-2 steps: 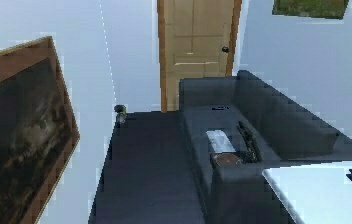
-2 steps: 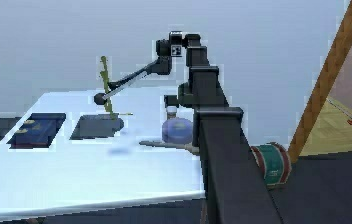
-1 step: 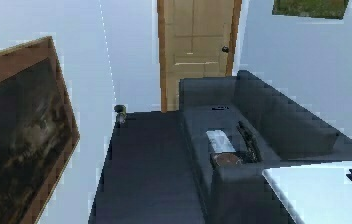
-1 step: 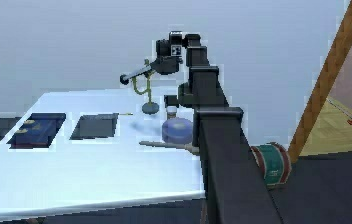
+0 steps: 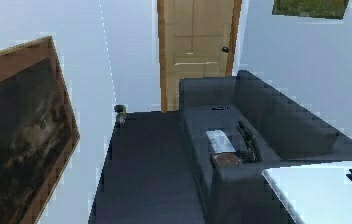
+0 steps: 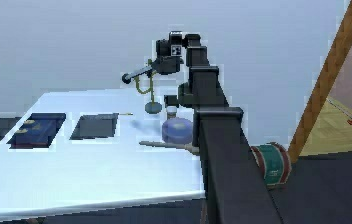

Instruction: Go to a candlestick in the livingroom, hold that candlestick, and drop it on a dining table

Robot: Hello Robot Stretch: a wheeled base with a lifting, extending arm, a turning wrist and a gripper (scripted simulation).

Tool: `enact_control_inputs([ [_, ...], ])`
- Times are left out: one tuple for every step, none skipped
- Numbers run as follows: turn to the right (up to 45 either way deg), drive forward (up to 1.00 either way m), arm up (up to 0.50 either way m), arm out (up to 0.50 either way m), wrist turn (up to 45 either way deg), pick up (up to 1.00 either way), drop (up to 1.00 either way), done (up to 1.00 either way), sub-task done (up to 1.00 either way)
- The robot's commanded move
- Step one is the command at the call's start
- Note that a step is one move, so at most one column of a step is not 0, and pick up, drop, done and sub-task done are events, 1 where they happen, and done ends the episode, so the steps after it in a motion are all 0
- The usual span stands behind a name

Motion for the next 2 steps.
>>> enact_control_inputs([
  [0.0,0.00,-0.24,0.00,0.0,0.00,0.00,0.00,0.00],
  [0.0,0.00,0.00,0.00,0.0,0.00,1.00,0.00,0.00],
])
